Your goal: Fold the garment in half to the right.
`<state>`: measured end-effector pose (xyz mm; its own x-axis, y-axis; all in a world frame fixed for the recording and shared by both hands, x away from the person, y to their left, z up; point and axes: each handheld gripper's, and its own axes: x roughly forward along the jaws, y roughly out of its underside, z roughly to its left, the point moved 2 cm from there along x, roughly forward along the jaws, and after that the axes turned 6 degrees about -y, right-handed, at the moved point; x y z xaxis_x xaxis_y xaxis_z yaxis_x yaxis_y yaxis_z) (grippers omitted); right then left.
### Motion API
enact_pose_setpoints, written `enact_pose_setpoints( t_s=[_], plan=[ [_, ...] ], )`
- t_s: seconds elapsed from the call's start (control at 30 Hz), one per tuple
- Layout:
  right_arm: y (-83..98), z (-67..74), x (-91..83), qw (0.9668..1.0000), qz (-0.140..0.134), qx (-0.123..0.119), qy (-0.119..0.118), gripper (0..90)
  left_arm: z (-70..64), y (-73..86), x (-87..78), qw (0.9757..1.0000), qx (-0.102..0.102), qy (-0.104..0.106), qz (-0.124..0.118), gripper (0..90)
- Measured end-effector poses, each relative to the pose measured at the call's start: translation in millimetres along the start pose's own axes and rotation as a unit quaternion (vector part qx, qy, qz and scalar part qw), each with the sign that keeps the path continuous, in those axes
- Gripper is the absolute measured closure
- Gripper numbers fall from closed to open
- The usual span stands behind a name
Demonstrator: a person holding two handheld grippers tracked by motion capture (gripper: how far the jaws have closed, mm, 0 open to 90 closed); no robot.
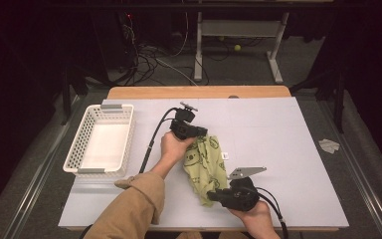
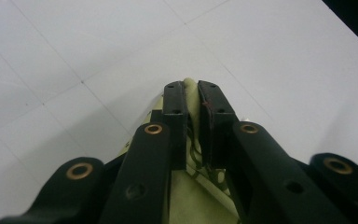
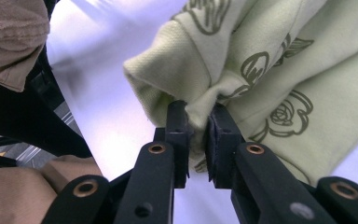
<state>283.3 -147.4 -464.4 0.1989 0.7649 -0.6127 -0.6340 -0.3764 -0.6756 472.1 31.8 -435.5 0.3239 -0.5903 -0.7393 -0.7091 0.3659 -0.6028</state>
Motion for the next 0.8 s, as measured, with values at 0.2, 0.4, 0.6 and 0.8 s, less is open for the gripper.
enact_pose_setpoints(
  t_s=[0.2,0.4,0.6,0.8],
  plan=[
    [4.3,-2.6,-1.9,1.0000,0.005,0.002,0.004,83.2,-2.5,2.2,8.8,0.9999,0.004,-0.003,0.010,78.7],
    [6.0,-4.2,-2.7,1.0000,0.006,0.003,0.004,83.5,-2.4,4.4,16.5,0.9998,0.006,-0.005,0.020,78.5],
    [7.0,-4.5,-3.0,1.0000,0.007,0.005,0.004,83.6,-3.2,4.5,16.8,0.9998,0.006,-0.002,0.021,76.8],
    [6.1,-5.4,-2.6,1.0000,0.007,0.007,0.001,83.6,-5.4,3.3,8.3,0.9996,0.015,-0.020,0.011,57.0]
  ],
)
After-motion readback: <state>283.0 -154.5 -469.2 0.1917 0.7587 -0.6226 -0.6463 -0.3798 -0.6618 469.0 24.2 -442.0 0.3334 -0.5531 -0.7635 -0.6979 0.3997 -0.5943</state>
